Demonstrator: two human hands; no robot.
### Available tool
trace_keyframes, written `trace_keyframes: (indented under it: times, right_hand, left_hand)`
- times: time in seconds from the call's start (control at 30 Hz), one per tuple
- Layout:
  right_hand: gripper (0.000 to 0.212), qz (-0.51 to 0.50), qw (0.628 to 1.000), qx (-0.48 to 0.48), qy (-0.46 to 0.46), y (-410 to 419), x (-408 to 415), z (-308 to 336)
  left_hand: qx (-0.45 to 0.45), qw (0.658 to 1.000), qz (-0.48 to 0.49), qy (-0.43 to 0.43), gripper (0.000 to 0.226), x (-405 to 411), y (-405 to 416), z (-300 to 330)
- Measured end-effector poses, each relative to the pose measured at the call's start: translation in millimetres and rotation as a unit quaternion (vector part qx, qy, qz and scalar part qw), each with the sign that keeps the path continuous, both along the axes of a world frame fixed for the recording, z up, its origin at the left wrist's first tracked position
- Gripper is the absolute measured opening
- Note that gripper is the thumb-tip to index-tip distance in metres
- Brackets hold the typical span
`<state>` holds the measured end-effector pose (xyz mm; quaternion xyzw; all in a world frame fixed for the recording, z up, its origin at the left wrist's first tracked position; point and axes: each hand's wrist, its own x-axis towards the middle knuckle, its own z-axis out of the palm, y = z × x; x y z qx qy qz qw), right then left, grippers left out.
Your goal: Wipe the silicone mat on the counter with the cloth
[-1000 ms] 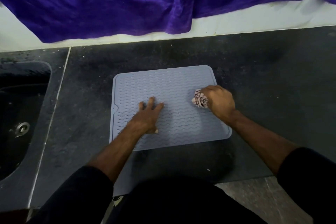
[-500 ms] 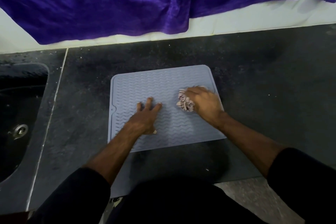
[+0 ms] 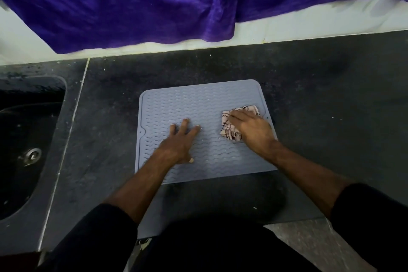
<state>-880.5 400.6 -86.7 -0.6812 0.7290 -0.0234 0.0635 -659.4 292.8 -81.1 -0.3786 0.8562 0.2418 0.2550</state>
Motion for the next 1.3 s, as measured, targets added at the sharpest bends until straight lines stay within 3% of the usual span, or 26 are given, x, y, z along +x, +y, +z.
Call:
trace_keyframes:
  times: [0.23,0.43,0.57,0.73,0.83,1.03,1.3]
  right_hand:
    - [0.047,-0.065,0.998,0.006,0.022,10.1,-28.7,8.4]
    - [0.048,-0.025,1.0,-0.003,0.01,0.3,-4.4,1.8]
    - [0.044,-0.066,0.997,0.015,0.028,6.8,-22.4,2.9]
    - [0.046,-0.096,0.995,0.013,0.01,2.0,-13.9,7.2]
    - [0.05,-0.056,0.998,-0.012,-0.016,-7.3,3.7,9.0]
    - [0.046,0.047,0.999,-0.02,0.007,-39.3,66.1,1.3]
    - [0.047,-0.007,0.999,0.002,0.034,-28.1,33.3,7.6]
  left_hand:
    - [-0.008,1.0,0.001,0.014,0.106,5.6,2.0,-2.4]
    - [-0.004,1.0,-0.001,0.025,0.104,8.9,1.4,-5.5]
    - [-0.01,0.999,0.006,0.039,0.103,15.6,4.3,-7.1]
    - [-0.146,0.985,0.036,0.081,0.082,31.3,24.4,-11.9]
    - [-0.198,0.974,0.041,0.1,0.065,35.3,39.2,-15.2]
    - [-0.183,0.977,0.05,0.095,0.064,32.7,40.6,-12.4]
    - [-0.145,0.981,0.066,0.11,0.062,40.9,42.3,-26.4]
